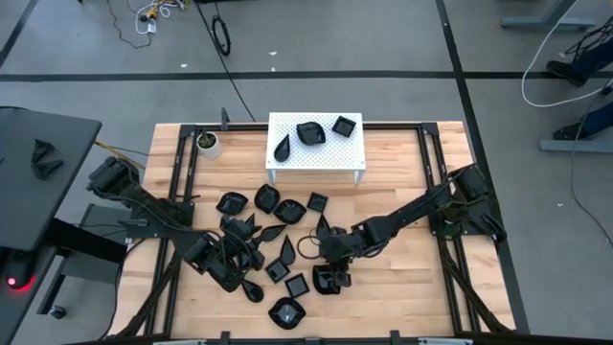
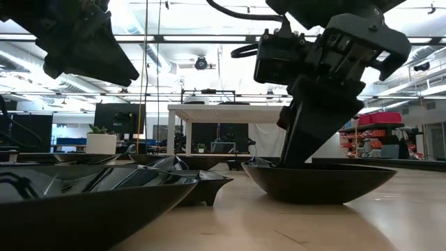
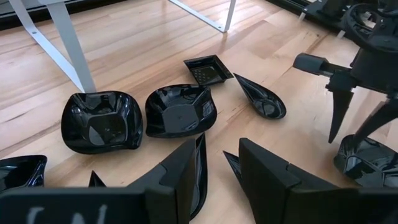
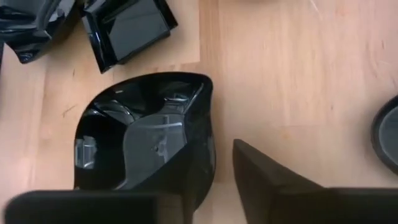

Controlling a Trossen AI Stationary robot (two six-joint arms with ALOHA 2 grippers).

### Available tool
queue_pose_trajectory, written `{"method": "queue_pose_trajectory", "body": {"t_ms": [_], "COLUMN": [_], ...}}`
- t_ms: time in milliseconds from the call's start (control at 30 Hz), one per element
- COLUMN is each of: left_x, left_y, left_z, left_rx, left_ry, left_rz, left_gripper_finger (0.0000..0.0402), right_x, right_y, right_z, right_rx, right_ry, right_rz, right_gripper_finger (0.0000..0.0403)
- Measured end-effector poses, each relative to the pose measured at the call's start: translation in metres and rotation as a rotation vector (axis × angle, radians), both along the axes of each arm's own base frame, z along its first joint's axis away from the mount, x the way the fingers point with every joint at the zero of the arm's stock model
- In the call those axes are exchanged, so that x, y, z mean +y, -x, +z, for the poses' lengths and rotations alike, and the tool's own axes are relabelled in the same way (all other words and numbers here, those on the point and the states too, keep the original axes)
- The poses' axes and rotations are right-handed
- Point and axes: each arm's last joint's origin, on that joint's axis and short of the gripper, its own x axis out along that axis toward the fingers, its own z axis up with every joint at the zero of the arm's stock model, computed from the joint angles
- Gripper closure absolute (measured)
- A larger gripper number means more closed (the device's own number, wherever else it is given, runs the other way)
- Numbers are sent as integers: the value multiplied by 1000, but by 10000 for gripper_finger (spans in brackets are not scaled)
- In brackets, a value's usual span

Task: Pick & Place Mini shaped plates
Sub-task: Stack the black leaf-shaped plate on top of the other black leaf-shaped plate on the shelf

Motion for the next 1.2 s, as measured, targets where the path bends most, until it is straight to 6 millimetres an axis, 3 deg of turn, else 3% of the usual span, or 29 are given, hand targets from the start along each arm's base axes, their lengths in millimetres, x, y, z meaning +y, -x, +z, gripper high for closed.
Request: {"method": "queue_pose_trajectory", "body": {"t_ms": [167, 300, 400, 500, 600, 700, 867, 1033, 1200], "left_x": [0, 0, 0, 0, 0, 0, 1, 5, 10], "left_y": [0, 0, 0, 0, 0, 0, -1, -4, -7], "left_z": [0, 0, 0, 0, 0, 0, 0, 0, 0], "left_rx": [0, 0, -1, -2, -3, -4, -9, -5, 7], "left_ry": [0, 0, 1, 2, 3, 2, -3, 0, 17], "left_rz": [0, 0, 0, 0, 0, 1, 11, 26, 39], "left_gripper_finger": [273, 273, 273, 273, 273, 273, 273, 273, 273], "right_x": [0, -1, -8, -27, -65, -119, -216, -292, -337], "right_y": [0, 2, 8, 16, 26, 38, 47, 32, 7], "right_z": [1, 15, 41, 82, 126, 166, 212, 218, 200], "right_rx": [-10, -41, -97, -225, -380, -493, -477, -370, -249], "right_ry": [10, 0, 7, 47, 94, 199, 415, 466, 461], "right_rz": [17, 15, -2, -47, -123, -216, -315, -231, -89], "right_gripper_finger": [385, 394, 399, 399, 401, 401, 402, 402, 403]}}
